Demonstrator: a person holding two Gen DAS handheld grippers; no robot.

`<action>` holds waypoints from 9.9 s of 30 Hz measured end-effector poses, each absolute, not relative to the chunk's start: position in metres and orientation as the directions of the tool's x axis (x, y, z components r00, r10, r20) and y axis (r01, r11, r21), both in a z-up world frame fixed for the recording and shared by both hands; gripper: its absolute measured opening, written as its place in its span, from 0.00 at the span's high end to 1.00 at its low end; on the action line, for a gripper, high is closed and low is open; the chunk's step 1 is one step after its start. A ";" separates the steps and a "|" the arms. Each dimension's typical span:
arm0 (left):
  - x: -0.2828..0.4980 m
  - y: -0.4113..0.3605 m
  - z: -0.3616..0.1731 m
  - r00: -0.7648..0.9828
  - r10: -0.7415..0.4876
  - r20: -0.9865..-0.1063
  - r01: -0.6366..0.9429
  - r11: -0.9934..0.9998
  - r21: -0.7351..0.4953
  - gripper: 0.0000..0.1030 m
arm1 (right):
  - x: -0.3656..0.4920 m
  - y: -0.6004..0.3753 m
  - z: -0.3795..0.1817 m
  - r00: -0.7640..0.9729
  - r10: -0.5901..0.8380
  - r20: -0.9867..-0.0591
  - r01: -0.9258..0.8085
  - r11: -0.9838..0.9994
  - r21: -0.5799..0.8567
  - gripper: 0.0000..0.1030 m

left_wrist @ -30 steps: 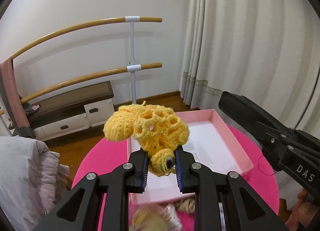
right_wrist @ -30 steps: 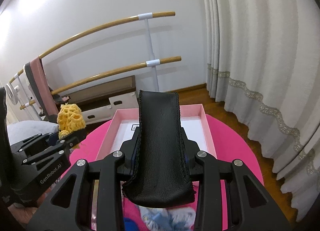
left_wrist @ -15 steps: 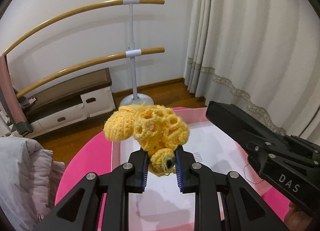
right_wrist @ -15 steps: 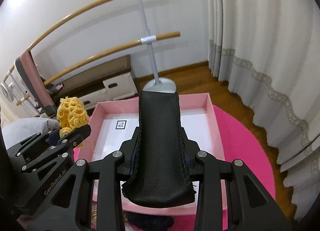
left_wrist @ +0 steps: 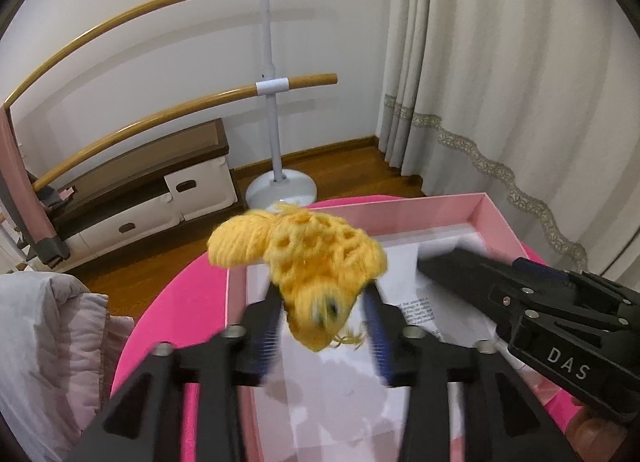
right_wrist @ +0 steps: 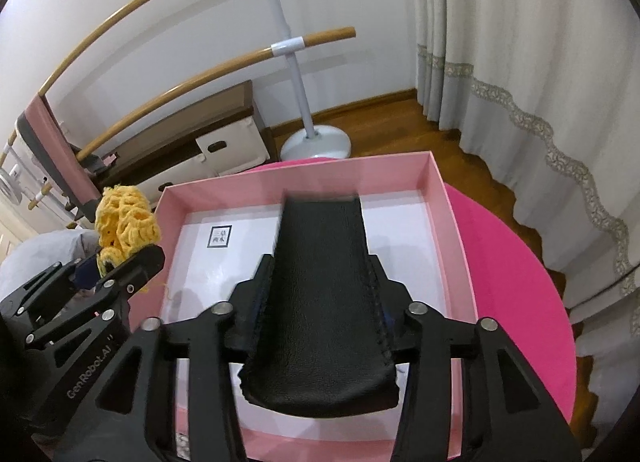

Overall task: Organize soft objects
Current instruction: 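Carry the yellow fish and black case into the pink box and release both, then withdraw both tools from the pink box back over the table, then grasp the clear plastic bag with the left tool while the right tool grasps the blue knitted cloth, then carry the plastic bag and blue cloth into the pink box and release both, then withdraw both tools from the pink box back over the table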

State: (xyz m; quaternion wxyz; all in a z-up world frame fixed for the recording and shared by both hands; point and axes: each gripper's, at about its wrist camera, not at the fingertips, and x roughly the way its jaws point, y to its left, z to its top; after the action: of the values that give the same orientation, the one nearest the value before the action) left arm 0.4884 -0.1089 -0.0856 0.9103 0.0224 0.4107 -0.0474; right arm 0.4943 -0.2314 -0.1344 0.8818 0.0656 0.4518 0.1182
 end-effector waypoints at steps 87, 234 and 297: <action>0.068 -0.028 -0.092 0.737 0.004 -0.676 0.014 1.000 0.021 0.01 | 0.187 -0.250 -0.099 0.768 0.200 -0.609 -0.125 0.979 0.163 0.00; 0.467 -0.101 -0.058 0.728 -0.097 -0.678 0.117 0.993 -0.016 0.79 | 0.455 -0.242 -0.084 0.682 0.298 -0.668 -0.209 0.955 0.212 0.82; 0.194 -0.032 -0.074 0.842 -0.021 -0.538 0.033 0.999 0.014 0.00 | 0.253 -0.279 -0.066 0.817 0.238 -0.526 -0.094 0.953 0.287 0.00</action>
State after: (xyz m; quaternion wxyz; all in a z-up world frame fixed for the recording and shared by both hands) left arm 0.1938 -0.0316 -0.0744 0.9597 0.0113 0.2803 -0.0141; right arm 0.2525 -0.2792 -0.0657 0.9448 0.1250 0.2897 0.0878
